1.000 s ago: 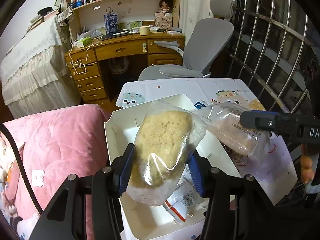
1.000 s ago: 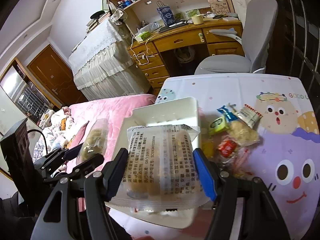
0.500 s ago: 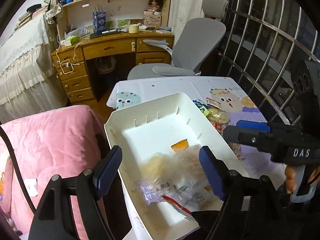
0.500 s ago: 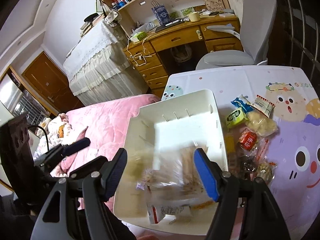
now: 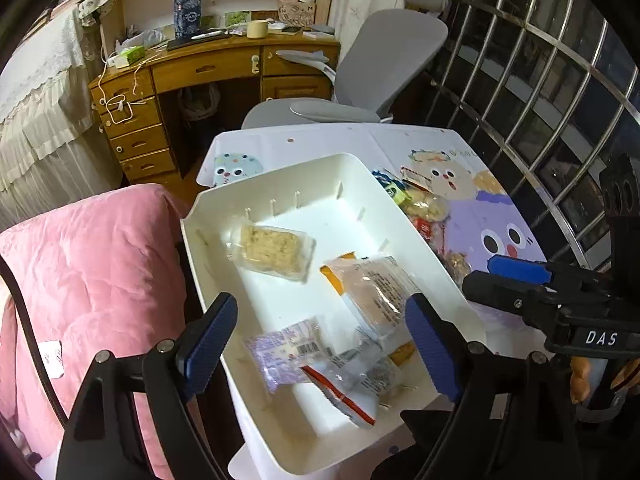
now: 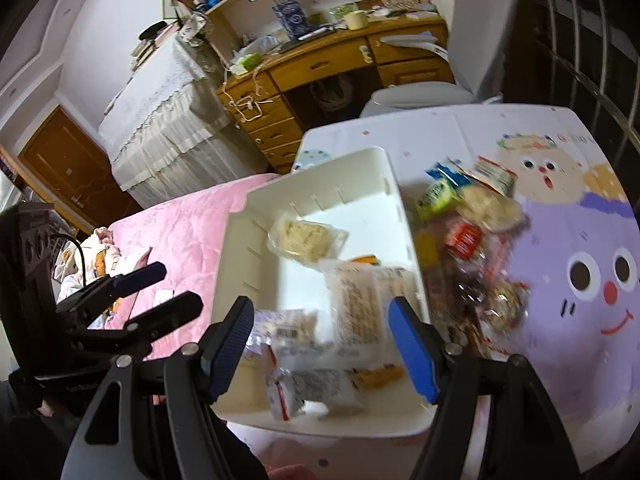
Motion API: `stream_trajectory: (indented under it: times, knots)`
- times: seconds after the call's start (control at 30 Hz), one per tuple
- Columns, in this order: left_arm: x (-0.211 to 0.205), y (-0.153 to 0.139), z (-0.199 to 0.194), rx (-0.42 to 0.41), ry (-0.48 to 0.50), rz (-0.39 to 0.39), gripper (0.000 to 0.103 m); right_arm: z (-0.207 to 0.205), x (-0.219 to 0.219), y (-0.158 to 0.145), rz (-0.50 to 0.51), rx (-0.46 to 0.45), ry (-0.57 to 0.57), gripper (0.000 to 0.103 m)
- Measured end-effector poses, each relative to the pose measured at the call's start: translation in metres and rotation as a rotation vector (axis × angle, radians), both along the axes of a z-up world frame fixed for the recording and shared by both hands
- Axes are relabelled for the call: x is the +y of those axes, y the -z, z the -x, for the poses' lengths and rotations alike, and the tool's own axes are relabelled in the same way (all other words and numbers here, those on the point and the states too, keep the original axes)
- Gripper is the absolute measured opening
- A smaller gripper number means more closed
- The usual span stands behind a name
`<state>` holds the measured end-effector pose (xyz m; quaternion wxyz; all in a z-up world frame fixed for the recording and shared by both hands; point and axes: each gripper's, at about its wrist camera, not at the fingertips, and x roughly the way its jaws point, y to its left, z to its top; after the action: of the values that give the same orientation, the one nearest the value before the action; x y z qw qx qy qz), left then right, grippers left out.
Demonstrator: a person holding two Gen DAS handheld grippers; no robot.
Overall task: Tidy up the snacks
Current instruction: 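Withdraw both tools from the tray toward the remaining snacks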
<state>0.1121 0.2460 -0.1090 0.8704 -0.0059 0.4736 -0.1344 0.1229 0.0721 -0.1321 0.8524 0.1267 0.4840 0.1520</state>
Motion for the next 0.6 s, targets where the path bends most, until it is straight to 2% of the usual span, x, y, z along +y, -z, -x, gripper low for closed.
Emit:
stream_trajectory:
  times: [0.2, 0.33, 0.6]
  knots:
    - [-0.024, -0.001, 0.001, 0.022, -0.001, 0.027, 0.085, 0.013, -0.026, 0.008, 0.000, 0.041, 0.030, 0.071]
    - [-0.044, -0.001, 0.005, 0.027, -0.004, 0.014, 0.086, 0.024, -0.050, 0.012, -0.001, 0.052, 0.028, 0.070]
    - [-0.079, 0.000, 0.013, 0.059, -0.094, 0.055, 0.086, 0.036, -0.097, 0.024, 0.023, 0.100, 0.006, 0.070]
